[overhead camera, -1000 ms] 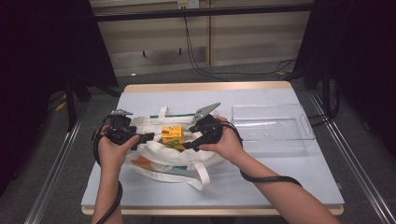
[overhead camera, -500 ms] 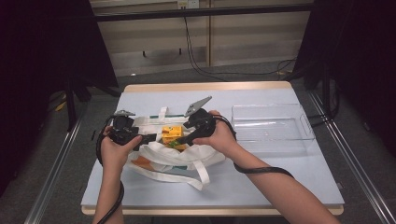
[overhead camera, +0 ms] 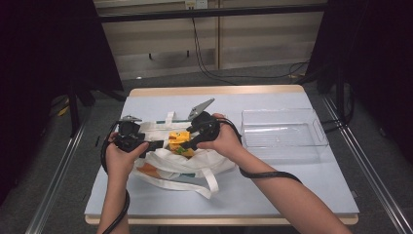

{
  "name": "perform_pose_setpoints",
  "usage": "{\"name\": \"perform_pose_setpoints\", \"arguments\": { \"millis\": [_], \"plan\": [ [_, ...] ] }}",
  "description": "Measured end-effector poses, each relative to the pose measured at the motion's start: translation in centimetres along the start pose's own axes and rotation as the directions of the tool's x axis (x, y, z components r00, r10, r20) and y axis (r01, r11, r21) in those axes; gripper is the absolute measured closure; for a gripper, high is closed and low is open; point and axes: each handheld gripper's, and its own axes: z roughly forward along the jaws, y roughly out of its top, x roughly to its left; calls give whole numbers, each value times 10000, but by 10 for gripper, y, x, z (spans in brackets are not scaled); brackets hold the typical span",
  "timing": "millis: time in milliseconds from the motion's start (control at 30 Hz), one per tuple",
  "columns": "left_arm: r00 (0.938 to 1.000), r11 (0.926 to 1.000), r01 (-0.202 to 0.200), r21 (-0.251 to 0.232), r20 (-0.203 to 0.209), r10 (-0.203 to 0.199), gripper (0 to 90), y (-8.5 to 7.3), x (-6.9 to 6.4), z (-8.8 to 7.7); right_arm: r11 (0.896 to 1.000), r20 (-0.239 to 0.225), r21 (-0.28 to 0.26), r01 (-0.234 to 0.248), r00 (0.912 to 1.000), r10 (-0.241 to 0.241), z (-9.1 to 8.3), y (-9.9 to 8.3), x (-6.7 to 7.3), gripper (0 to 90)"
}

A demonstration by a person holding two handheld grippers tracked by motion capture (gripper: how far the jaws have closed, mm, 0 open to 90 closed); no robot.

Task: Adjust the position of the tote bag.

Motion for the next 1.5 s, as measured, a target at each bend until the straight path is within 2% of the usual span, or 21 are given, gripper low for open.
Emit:
{"name": "perform_pose_setpoints", "arguments": {
  "millis": [233,533,733,1033,1167,1300,1500],
  "plan": [
    [10000,10000,-20,96,40,20,132,0,1,0,9999,-44,70,83,10000,-82,5,5,1,341],
    [10000,9999,-39,101,3,38,131,-1,0,2,9988,-46,363,331,9994,-330,10,9,2,430],
    [10000,10000,-35,87,16,35,132,-2,0,2,9965,36,606,574,9983,-577,5,7,2,451],
    [10000,10000,-23,63,-5,23,132,-1,-2,2,9946,120,1006,268,9995,-282,-9,1,1,465],
    [10000,9999,-38,132,-3,38,132,-1,-2,1,9921,153,1223,274,9994,-295,-12,-1,0,470],
    [10000,9998,-73,162,0,73,131,-1,-2,1,9897,205,1434,-45,9998,16,-16,-2,-1,483],
    [9999,9998,-104,172,8,104,129,0,-3,1,9806,204,1934,-324,9994,290,-21,-1,-2,502]
  ]
}}
